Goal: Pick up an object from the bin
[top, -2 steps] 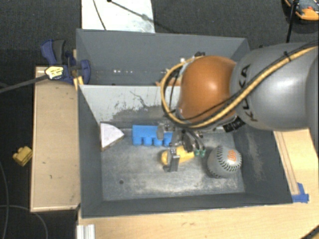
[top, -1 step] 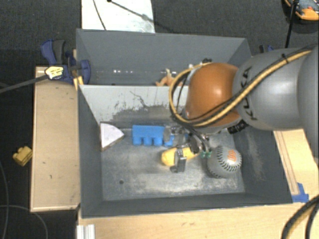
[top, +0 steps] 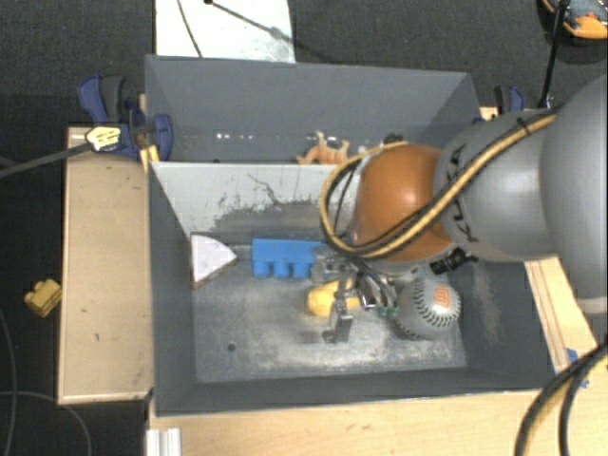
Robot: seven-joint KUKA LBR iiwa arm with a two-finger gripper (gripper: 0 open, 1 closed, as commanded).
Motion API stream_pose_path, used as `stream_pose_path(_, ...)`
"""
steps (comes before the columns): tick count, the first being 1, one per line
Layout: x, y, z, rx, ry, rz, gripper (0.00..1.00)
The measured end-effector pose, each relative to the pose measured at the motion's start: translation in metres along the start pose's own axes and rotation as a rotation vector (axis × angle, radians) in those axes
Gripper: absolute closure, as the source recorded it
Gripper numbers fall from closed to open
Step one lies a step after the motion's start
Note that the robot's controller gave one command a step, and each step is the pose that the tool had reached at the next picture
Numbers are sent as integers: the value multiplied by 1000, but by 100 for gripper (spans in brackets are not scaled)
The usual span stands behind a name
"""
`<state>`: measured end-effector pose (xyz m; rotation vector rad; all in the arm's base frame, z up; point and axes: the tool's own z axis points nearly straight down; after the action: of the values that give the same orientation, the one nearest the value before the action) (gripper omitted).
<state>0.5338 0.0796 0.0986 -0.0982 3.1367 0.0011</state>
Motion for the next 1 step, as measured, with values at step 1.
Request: stream_pose_path(1,-19,-28,22,-1,1,-37,0)
